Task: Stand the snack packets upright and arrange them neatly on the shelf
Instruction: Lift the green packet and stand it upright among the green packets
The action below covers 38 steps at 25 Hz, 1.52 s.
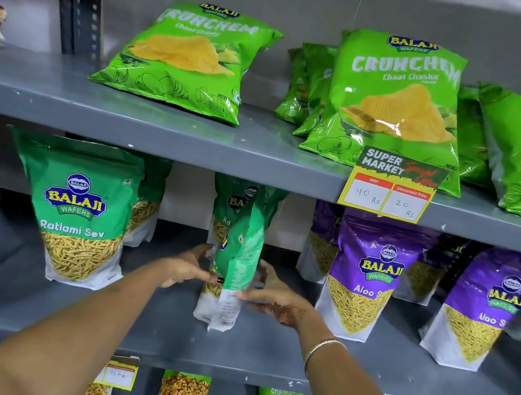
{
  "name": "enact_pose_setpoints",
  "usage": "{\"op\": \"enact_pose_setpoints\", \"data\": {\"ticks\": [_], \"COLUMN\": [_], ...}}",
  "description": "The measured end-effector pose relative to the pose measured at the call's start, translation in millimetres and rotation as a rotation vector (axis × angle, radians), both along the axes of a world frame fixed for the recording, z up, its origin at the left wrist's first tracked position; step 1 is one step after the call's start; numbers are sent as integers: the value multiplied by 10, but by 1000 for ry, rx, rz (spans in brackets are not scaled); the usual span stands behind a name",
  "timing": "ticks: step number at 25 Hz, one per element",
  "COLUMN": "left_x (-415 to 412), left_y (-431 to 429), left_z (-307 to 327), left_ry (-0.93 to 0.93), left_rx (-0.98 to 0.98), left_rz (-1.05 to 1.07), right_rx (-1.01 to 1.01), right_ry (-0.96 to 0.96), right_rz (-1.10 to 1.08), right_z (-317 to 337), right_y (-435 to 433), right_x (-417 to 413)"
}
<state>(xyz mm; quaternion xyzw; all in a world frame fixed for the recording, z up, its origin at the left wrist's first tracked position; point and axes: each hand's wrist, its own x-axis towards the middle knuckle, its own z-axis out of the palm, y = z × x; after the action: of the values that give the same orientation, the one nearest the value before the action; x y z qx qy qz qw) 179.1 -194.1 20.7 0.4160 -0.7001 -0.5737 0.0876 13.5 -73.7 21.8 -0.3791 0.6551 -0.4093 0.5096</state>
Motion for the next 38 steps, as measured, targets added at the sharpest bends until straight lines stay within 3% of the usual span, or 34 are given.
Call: {"op": "enact_pose_setpoints", "data": {"ticks": [5,13,17,20,23,30,32,34,35,36,38], "left_x": [-90,2,-62,-92,-125,-163,37,409,674,940,1469], "left_y": [36,23,74,115,199,304,281,157,65,-24,-255], "left_z": [-34,53,-4,-33,-6,-34,-53,-84,-102,-102,-156], "left_ry": [37,71,113,22,-39,27,-49,-176,-218,-244,-262], "left_rx": [-97,-29,-62,-146,-250,-171,-129,-77,-28,25,92], "left_rz": [0,119,247,290,389,399,323,342,379,433,537], "right_rx": [-109,-221,-240,-297,-361,-354,-194,208,464,647,767], "right_ry": [245,245,91,-39,-55,-10,196,552,617,607,487], "right_rz": [-25,-202,-213,-148,-112,7,91,253,322,358,388], "right_z": [-67,-122,-146,-159,-182,-91,-39,77,109,114,99], "right_y": [-87,-149,-119,-183,-251,-228,-160,-55,-40,-78,-252], "right_x": [101,-165,-194,-222,-256,-300,-274,-249,-196,-118,250]}}
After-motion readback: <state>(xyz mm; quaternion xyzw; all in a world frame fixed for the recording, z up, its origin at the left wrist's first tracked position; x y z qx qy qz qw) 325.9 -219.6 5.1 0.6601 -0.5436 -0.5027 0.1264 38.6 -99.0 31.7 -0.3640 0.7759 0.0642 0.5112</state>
